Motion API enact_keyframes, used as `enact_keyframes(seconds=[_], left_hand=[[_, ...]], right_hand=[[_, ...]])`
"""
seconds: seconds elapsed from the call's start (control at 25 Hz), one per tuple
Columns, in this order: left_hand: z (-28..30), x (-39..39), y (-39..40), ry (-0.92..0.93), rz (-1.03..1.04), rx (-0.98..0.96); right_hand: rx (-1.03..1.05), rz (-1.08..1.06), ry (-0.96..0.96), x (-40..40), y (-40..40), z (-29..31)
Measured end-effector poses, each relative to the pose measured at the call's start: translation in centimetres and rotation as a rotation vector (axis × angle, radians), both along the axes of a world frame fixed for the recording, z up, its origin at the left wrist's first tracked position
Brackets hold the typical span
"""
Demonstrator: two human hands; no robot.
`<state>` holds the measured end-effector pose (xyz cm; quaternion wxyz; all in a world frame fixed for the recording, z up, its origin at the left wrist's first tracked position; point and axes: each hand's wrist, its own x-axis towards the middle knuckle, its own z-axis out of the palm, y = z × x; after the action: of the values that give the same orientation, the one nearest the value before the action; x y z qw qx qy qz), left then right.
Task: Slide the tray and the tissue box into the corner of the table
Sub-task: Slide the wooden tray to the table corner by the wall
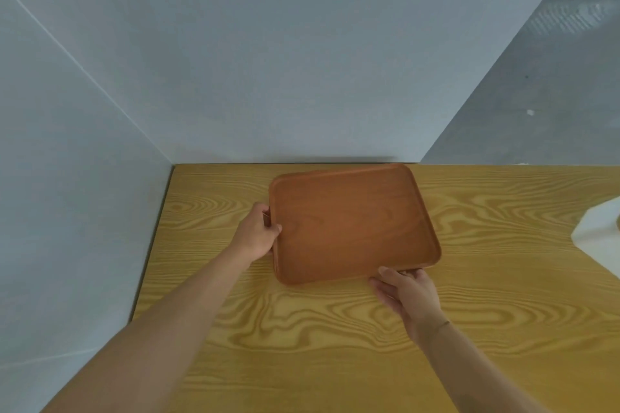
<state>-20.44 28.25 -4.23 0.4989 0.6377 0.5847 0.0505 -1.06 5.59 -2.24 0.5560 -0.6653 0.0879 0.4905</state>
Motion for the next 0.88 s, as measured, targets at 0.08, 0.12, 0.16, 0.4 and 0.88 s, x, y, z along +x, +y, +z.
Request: enact_keyframes(seconds=[0.08,0.12,0.16,0.4,0.88], left_hand=[[0.1,1.0,1.1,0.029,-0.029,0.041],[0.1,1.6,1.7,0.033,-0.037,0.060],[0.1,2.1,2.1,0.039,-0.045,0.078],[-0.2,4.7,3.6,0.089,-0.108,0.119],[-0.9,4.9,3.3,0.216,-0.181,0.276]], right_hand=[[-0.007,-0.026,0.019,0.0,0.6,-0.5],[-0.003,-0.037,0.023,0.1,0.9,-0.7],[0.001,-0.044,0.024,0.2,1.1,-0.7],[-0.044,-0.052,0.003,1.7,1.7,-1.2],[-0.288,0.202,-0.102,4.2,1.7,-1.5]])
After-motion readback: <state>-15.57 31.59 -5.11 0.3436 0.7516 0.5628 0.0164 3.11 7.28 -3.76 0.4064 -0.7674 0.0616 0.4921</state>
